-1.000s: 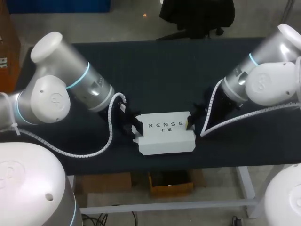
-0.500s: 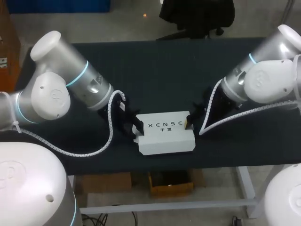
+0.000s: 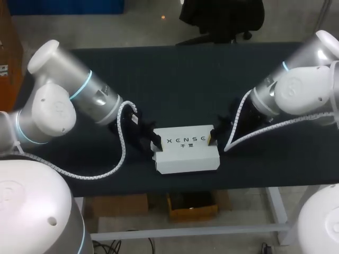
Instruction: Assemble the packaging by folding the flat box into shape, placing the metal phone stand inside, and closing the box properly
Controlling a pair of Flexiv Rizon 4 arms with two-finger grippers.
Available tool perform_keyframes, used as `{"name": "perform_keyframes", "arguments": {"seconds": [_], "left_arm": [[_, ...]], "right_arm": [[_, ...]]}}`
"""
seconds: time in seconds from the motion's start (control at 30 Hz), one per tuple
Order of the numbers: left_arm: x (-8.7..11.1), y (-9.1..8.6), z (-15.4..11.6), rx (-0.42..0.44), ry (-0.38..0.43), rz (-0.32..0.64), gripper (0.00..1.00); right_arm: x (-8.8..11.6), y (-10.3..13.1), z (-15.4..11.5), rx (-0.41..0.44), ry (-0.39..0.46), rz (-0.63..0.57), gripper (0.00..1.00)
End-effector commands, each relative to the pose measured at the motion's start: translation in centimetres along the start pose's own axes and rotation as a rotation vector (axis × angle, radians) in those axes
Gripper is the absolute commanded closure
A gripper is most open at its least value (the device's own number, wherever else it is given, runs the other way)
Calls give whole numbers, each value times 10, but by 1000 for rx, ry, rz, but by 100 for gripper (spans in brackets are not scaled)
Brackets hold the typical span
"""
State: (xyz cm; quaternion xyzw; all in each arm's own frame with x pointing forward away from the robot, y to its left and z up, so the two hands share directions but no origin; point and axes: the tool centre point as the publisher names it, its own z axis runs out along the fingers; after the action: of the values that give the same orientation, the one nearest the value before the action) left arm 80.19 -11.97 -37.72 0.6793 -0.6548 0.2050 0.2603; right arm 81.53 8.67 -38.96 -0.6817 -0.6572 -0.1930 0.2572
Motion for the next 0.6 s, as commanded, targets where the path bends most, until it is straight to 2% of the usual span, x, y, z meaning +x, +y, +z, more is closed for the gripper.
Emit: {"name": "perform_keyframes", "arguments": {"seconds": [0.03,0.23,0.6], "left_arm": [[-6,-1,8,6,42,-4,56],[-7,-1,8,-13,85,-19,56],[-5,-3,9,-29,101,-33,57]], "right_arm": [[-1,1,3,6,14,0,56],[-1,2,2,10,23,12,56],[1,4,2,23,31,32,55]]}}
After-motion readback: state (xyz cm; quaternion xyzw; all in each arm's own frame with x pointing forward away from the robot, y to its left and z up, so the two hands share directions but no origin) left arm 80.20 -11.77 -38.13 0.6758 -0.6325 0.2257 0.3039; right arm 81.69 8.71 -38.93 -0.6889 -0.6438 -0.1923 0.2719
